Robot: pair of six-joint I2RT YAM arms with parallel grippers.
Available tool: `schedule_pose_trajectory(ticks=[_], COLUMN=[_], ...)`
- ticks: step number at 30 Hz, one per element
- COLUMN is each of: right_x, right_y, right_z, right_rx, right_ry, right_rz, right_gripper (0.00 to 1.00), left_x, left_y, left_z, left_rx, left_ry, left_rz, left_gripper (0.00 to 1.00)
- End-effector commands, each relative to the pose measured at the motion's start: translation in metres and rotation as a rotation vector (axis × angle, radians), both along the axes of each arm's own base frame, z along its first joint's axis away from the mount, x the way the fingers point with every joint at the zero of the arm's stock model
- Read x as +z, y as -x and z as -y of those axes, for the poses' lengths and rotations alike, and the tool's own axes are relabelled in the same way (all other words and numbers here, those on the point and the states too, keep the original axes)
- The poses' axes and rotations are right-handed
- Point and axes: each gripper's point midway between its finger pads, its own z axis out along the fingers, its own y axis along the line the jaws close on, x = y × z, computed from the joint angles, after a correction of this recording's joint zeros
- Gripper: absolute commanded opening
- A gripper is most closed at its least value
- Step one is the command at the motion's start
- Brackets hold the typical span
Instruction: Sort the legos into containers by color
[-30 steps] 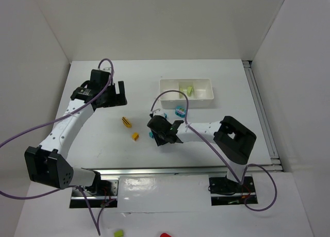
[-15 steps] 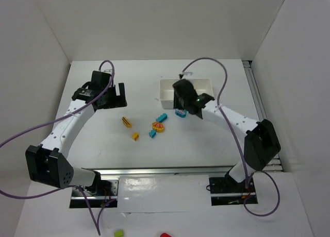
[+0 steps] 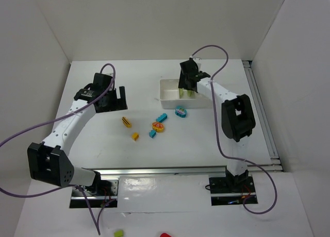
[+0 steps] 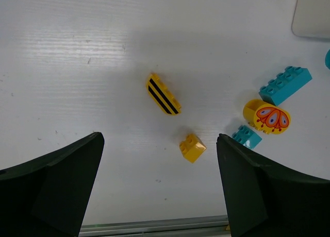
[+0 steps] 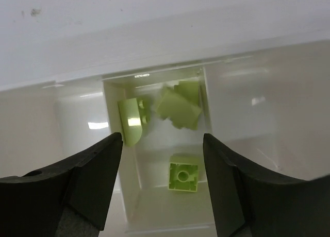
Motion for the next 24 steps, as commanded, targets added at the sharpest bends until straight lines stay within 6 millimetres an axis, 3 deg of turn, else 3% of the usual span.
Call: schedule_pose_trajectory(ticks=[1, 4, 5, 7, 8, 9, 11, 13, 16, 19, 24], right_x=[0.033, 0.045, 0.059, 0.059, 0.074, 0.067, 0.078, 0.07, 0.078, 0.074, 0.094], right_y=[-0.012, -0.001, 0.003, 0.016, 0.021, 0.031, 0.042, 0.053, 0.072, 0.081, 0.084], right_z=[-0.006, -0.008, -0.008, -0.005, -0.002, 0.002, 0.002, 0.008, 0.012, 0.018, 0.04], right_rx=[0.021, 0.026, 0.023, 0.024, 0.023, 0.023, 0.024, 0.017, 0.021, 0.033, 0.008], right_ry=[-0.008, 0.009, 0.008, 0.019, 0.004, 0.013, -0.009, -0.005, -0.013, 0.013, 0.08], right_rz=[0.062, 0.091, 0.117, 0.112, 0.144, 0.124, 0.149, 0.122, 0.122, 0.098, 0.13], right_gripper=[0.73, 0.8, 0.8, 0.8, 0.8, 0.8, 0.8, 0.8, 0.81, 0.81, 0.81], left_x=[-0.016, -0.025, -0.028, -0.035, -0.043, -0.054, -0.063, -0.087, -0.104, -0.117, -0.138], left_y=[0.01, 0.012, 0.014, 0.014, 0.015, 0.018, 0.014, 0.019, 0.008, 0.004, -0.003], left_z=[0.003, 0.004, 0.004, 0.007, 0.012, 0.016, 0.026, 0.031, 0.028, 0.028, 0.032], left_rx=[0.021, 0.04, 0.053, 0.063, 0.075, 0.078, 0.115, 0.156, 0.269, 0.308, 0.336], left_ry=[0.02, 0.026, 0.031, 0.049, 0.08, 0.099, 0.161, 0.176, 0.177, 0.173, 0.187], left_rz=[-0.071, -0.1, -0.111, -0.126, -0.146, -0.177, -0.2, -0.273, -0.281, -0.299, -0.328], left_gripper=[1.0, 0.97, 0.97, 0.96, 0.94, 0.93, 0.91, 0.91, 0.9, 0.84, 0.72])
